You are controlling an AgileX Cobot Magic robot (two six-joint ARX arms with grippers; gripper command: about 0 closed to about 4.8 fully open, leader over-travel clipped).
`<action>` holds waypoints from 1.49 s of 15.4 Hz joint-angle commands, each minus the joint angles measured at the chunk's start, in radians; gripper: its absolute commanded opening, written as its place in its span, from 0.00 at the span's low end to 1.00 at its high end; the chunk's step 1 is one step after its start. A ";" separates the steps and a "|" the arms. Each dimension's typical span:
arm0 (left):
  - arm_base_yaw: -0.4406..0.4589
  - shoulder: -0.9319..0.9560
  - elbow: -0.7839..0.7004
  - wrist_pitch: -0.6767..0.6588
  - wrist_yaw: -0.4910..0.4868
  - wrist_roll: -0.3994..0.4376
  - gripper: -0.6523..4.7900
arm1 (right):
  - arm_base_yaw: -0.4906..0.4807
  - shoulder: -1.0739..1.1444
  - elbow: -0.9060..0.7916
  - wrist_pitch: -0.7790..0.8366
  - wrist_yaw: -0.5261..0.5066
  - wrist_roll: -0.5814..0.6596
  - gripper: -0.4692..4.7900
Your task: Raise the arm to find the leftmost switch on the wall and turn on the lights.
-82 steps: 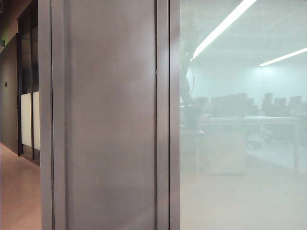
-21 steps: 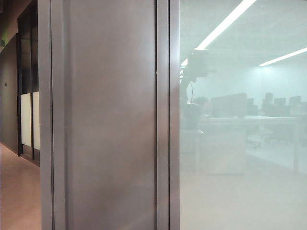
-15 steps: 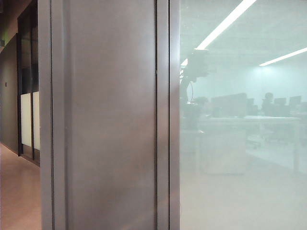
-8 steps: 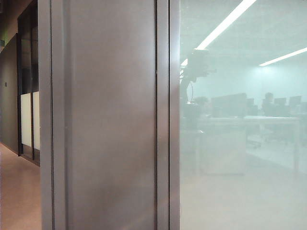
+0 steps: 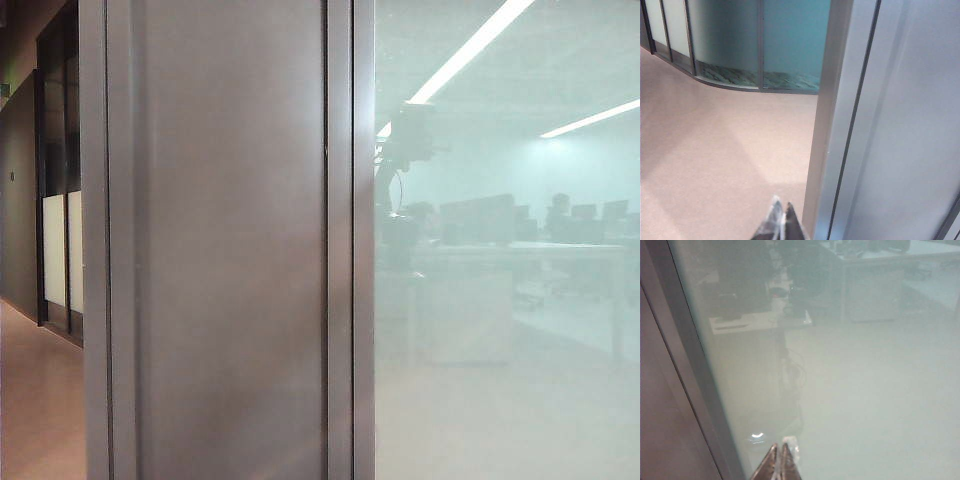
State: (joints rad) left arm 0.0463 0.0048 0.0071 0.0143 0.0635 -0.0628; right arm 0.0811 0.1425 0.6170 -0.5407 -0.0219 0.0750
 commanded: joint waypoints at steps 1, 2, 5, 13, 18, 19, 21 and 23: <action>0.000 -0.001 0.002 0.009 0.004 0.006 0.11 | 0.002 0.001 0.004 0.011 0.005 -0.009 0.09; 0.000 -0.001 0.002 0.009 0.004 0.006 0.11 | 0.003 0.001 -0.009 0.028 0.005 -0.029 0.09; 0.000 -0.001 0.002 0.008 0.004 0.006 0.11 | 0.000 -0.021 -0.174 0.206 0.048 -0.073 0.09; -0.001 -0.001 0.002 0.009 0.004 0.003 0.11 | 0.000 -0.040 -0.597 0.661 0.082 -0.071 0.09; -0.001 -0.001 0.002 0.009 0.004 0.003 0.11 | 0.000 -0.137 -0.610 0.632 0.185 -0.072 0.09; -0.001 -0.001 0.002 0.009 0.004 0.004 0.11 | -0.001 -0.140 -0.610 0.630 0.185 -0.073 0.09; -0.001 -0.001 0.002 0.008 0.004 0.003 0.11 | -0.008 -0.140 -0.610 0.611 0.184 -0.072 0.09; -0.001 -0.001 0.002 0.009 0.004 0.003 0.11 | -0.037 -0.140 -0.610 0.594 0.172 -0.071 0.09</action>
State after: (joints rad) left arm 0.0463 0.0048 0.0071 0.0139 0.0643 -0.0631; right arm 0.0540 0.0044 0.0059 0.0532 0.1543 0.0029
